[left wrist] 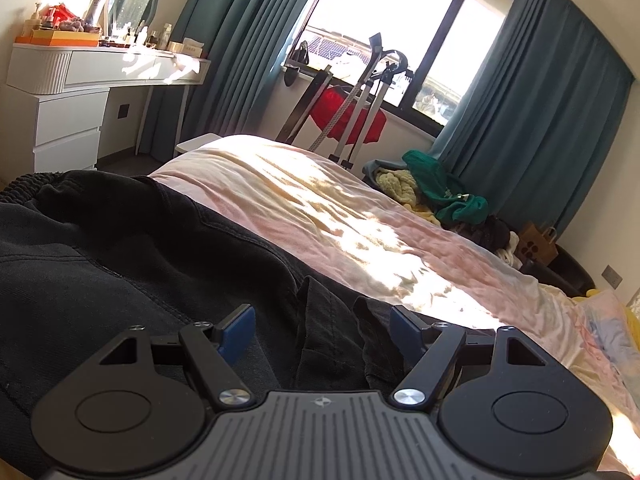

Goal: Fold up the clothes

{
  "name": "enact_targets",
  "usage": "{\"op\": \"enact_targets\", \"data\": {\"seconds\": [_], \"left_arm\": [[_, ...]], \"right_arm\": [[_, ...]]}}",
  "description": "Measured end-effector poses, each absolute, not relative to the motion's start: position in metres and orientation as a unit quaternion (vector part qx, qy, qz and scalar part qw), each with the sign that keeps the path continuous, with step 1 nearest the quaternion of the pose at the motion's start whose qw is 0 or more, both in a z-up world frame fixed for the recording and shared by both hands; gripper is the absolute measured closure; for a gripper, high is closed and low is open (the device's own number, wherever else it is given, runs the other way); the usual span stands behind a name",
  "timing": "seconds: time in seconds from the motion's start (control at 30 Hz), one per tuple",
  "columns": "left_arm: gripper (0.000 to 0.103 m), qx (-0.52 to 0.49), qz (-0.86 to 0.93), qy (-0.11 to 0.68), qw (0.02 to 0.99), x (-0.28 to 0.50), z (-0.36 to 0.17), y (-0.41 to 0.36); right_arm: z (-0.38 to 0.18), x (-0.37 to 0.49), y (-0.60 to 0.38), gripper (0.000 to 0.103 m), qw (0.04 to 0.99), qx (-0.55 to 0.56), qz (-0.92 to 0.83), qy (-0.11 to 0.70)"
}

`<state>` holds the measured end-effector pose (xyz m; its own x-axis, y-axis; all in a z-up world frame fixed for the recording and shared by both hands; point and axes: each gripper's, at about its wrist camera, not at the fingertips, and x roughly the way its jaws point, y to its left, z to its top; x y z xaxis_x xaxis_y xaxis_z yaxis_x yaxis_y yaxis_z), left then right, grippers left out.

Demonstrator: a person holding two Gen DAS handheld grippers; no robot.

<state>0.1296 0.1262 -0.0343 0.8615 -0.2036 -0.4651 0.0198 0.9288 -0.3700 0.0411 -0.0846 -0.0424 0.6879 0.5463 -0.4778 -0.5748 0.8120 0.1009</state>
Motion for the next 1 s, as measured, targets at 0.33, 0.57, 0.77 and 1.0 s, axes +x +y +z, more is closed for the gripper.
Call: {"op": "enact_targets", "data": {"seconds": [0.33,0.57,0.77,1.0], "left_arm": [[0.026,-0.177,-0.058,0.268,0.945,0.133,-0.039,0.125],[0.024,-0.154,-0.091,0.27,0.946,0.132,-0.041,0.111],[0.022,-0.14,-0.102,0.291,0.941,0.134,-0.05,0.098],[0.018,-0.085,-0.128,0.313,0.937,0.116,-0.056,0.062]], "right_arm": [[-0.045,0.053,-0.091,0.082,0.901,0.013,0.316,0.296],[-0.01,0.043,-0.13,0.038,0.919,0.059,0.278,0.274],[-0.017,0.054,-0.172,0.038,0.95,0.029,0.138,0.28],[-0.072,0.095,-0.191,0.036,0.931,0.042,0.072,0.357]]}}
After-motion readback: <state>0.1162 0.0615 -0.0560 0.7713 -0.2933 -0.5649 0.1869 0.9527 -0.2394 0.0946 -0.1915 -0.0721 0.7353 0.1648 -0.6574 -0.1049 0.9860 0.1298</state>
